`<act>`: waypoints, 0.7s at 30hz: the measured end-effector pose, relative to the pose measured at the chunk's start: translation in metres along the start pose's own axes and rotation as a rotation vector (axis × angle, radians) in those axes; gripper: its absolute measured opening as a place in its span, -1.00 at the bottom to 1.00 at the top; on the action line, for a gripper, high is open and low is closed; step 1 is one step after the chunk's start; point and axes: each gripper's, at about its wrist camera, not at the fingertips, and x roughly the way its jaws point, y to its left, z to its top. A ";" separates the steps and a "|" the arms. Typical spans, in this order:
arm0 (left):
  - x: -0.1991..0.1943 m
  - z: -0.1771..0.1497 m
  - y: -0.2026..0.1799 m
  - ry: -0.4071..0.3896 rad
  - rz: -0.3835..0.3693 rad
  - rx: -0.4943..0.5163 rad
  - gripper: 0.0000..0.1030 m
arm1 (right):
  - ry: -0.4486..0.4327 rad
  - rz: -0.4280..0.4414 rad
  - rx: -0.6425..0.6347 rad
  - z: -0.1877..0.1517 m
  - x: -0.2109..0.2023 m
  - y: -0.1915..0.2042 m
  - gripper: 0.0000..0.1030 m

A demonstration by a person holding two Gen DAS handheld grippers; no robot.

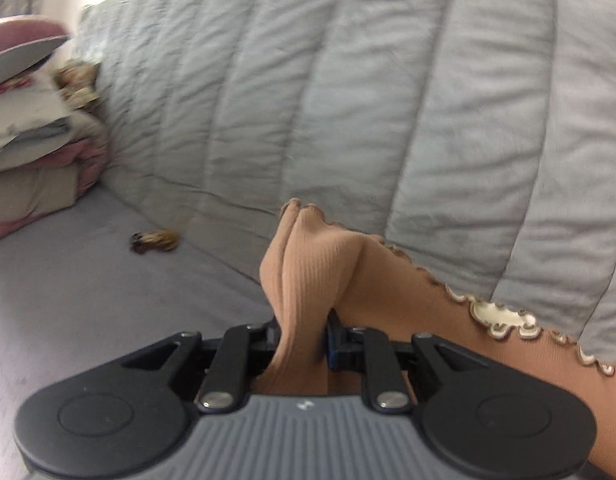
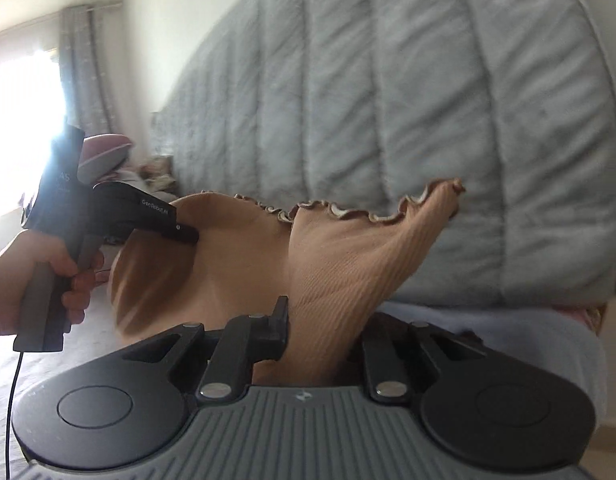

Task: Fold clothes
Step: 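Grasp the folded top with both grippers and carry it toward the headboard, then lower the folded top onto the bed by the headboard and open both grippers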

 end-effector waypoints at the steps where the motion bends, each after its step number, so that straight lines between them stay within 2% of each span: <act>1: 0.010 -0.002 -0.007 0.011 0.006 0.031 -0.61 | 0.007 -0.013 0.004 -0.005 0.004 -0.005 -0.66; 6: 0.043 -0.014 -0.026 0.058 0.072 0.208 -0.42 | 0.062 -0.055 0.007 -0.028 0.009 -0.027 -0.54; 8: 0.048 -0.016 -0.026 0.055 0.117 0.258 -0.28 | 0.070 -0.077 -0.011 -0.034 0.008 -0.034 -0.47; 10: 0.048 -0.013 -0.019 0.040 0.177 0.270 -0.15 | 0.062 -0.133 -0.036 -0.037 0.002 -0.040 -0.39; 11: 0.046 -0.012 -0.013 0.029 0.213 0.262 -0.15 | 0.056 -0.146 -0.037 -0.038 -0.004 -0.042 -0.33; 15: 0.027 -0.007 0.010 -0.047 0.344 0.235 -0.17 | 0.031 -0.203 -0.041 -0.037 -0.015 -0.050 -0.33; 17: 0.011 -0.004 0.025 -0.078 0.344 0.166 -0.18 | 0.021 -0.198 -0.046 -0.036 -0.024 -0.049 -0.33; 19: -0.006 -0.007 0.035 -0.098 0.289 0.099 -0.18 | 0.007 -0.179 -0.060 -0.033 -0.023 -0.045 -0.33; 21: -0.011 -0.018 0.039 -0.079 0.242 0.069 -0.18 | -0.007 -0.157 -0.086 -0.032 -0.023 -0.036 -0.33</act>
